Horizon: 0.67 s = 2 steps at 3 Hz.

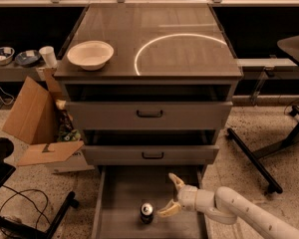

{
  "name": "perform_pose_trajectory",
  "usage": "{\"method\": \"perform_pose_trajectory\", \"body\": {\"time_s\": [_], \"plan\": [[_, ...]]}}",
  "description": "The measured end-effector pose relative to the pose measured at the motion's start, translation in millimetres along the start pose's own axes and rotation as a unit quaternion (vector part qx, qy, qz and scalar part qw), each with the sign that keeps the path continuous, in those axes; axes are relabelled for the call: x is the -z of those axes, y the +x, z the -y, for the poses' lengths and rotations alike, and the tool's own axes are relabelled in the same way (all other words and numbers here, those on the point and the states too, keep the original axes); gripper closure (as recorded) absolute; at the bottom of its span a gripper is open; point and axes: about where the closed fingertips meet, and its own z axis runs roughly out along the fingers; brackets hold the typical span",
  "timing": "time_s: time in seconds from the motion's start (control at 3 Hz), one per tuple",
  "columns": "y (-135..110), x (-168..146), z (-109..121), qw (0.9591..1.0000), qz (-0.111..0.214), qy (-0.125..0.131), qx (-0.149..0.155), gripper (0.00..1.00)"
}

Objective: Pick pepsi can from bottom drawer and place on counter

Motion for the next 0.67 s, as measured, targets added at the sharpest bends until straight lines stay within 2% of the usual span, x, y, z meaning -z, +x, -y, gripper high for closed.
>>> {"method": "perform_pose_trajectory", "body": {"time_s": [0.33,0.67], "plan": [[22.9,12.4,8.8,0.9988,-0.009,-0.03,0.038,0.0],[49.2,16.9,19.4,0.9964,-0.018,-0.057,0.06,0.0]]}}
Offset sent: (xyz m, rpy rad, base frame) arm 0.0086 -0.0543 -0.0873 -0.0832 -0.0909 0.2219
